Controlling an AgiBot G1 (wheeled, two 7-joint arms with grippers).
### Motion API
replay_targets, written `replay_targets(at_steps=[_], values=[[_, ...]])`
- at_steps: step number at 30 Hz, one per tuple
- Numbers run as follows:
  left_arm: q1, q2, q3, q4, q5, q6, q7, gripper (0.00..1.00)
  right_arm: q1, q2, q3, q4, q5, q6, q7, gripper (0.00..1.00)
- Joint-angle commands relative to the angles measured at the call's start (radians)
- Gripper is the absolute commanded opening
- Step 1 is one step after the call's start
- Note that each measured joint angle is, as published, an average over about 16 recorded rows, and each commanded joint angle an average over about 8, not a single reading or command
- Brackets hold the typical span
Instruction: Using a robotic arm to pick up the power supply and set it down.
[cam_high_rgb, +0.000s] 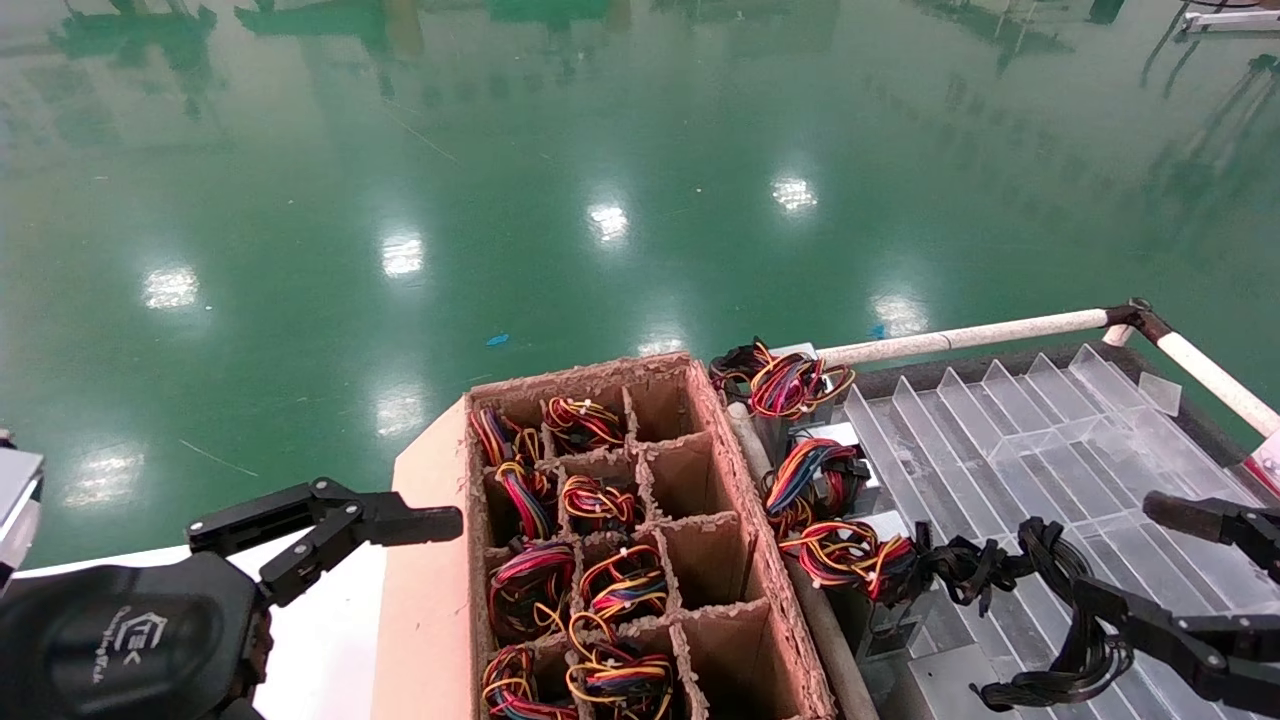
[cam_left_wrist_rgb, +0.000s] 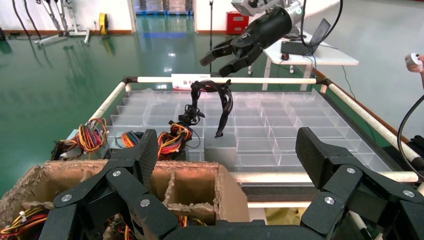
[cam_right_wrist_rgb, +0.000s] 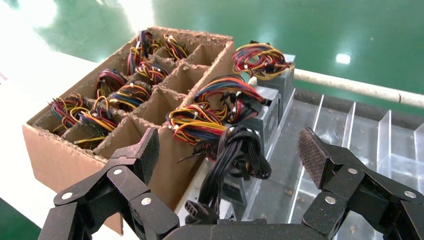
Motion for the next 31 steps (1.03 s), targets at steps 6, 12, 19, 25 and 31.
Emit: replay_targets(at_steps=[6, 12, 19, 25, 31], values=[[0.000, 0.000, 0.000, 0.001, 0.000, 0.000, 0.000, 1.00, 0.015, -0.060, 0.067, -0.003, -0.057, -0.054, 0.026, 1.00], [0.000, 0.000, 0.001, 0.001, 0.000, 0.000, 0.000, 1.00, 0.025, -0.127, 0.141, -0.008, -0.135, -0.115, 0.073, 1.00], [0.000, 0.000, 0.001, 0.001, -0.001, 0.000, 0.001, 1.00, 0.036, -0.205, 0.226, -0.015, -0.227, -0.185, 0.127, 1.00], [-0.001, 0.000, 0.001, 0.001, -0.001, 0.000, 0.001, 1.00, 0.046, -0.272, 0.301, -0.020, -0.306, -0.247, 0.175, 1.00], [-0.001, 0.000, 0.001, 0.001, -0.001, 0.000, 0.001, 1.00, 0.054, -0.322, 0.357, -0.025, -0.366, -0.293, 0.210, 1.00]])
